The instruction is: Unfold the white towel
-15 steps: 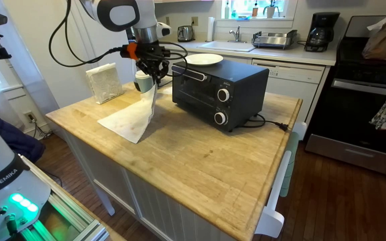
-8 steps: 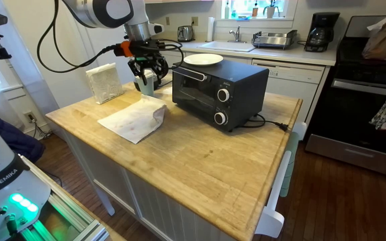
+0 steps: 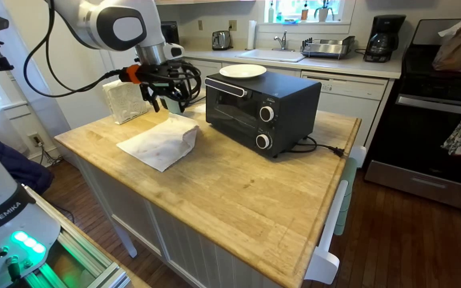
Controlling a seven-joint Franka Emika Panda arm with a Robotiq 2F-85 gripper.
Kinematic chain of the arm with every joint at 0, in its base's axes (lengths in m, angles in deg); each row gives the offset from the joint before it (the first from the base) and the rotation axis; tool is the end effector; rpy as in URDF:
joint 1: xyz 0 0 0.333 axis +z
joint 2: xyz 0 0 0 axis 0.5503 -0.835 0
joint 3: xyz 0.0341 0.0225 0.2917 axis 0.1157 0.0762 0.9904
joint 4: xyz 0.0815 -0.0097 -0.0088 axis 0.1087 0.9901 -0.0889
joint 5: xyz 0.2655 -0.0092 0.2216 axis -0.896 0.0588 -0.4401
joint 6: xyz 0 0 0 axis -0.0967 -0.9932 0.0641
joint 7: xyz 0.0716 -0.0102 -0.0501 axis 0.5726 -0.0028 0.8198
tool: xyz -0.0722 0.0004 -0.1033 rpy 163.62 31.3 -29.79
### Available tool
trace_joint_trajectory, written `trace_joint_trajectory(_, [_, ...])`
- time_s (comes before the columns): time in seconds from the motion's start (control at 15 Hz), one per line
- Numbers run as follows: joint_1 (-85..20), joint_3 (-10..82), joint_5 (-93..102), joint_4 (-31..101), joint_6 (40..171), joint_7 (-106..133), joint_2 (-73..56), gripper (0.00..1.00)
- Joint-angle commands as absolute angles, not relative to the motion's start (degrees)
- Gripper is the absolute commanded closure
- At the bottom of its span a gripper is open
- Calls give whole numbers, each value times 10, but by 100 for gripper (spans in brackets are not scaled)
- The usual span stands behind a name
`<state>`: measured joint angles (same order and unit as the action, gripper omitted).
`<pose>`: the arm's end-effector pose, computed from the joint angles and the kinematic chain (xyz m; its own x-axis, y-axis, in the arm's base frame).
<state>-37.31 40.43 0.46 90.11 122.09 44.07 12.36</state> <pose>0.4299 -0.0259 0.2996 0.9234 0.3623 0.1269 0.3590 -0.9321 0.0485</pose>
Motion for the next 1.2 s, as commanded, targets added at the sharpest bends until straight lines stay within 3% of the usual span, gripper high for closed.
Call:
trace_joint_trajectory(0.0, [-361, 400, 33, 955, 1342, 351, 107, 0])
trace_joint_trajectory(0.53, [-331, 435, -258, 915, 1317, 549, 32, 0])
trace_joint_trajectory(0.93, [-370, 424, -229, 862, 1286, 532, -45, 0])
trace_joint_trajectory(1.13, [-391, 422, -207, 858, 1341, 524, -50, 0])
